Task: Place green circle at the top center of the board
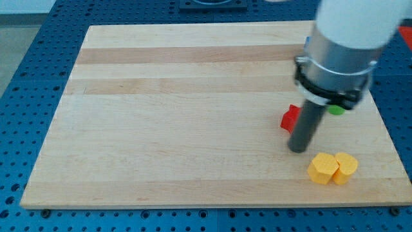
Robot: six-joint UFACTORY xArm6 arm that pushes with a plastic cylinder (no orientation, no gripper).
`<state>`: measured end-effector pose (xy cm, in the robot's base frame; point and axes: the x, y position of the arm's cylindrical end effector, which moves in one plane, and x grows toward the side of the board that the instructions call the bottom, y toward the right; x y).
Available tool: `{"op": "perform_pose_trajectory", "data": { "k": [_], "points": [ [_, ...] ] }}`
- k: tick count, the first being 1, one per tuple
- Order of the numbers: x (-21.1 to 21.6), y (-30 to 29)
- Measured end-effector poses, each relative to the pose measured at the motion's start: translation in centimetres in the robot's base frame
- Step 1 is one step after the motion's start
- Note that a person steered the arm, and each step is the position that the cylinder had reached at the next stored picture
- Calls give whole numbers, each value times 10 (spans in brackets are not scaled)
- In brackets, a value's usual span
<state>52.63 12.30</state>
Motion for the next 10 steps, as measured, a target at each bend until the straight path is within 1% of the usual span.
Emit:
{"op": "perform_pose_trajectory", "data": {
  "k": [1,2,4,5,6,7,8,9,10],
  "points": [
    [-39,-49],
    [-49,-57],
    [-37,-57],
    [-24,-45],
    [-8,-17],
    [-6,33],
    [-6,108],
    [-13,176],
    [-56,202]
  ]
}}
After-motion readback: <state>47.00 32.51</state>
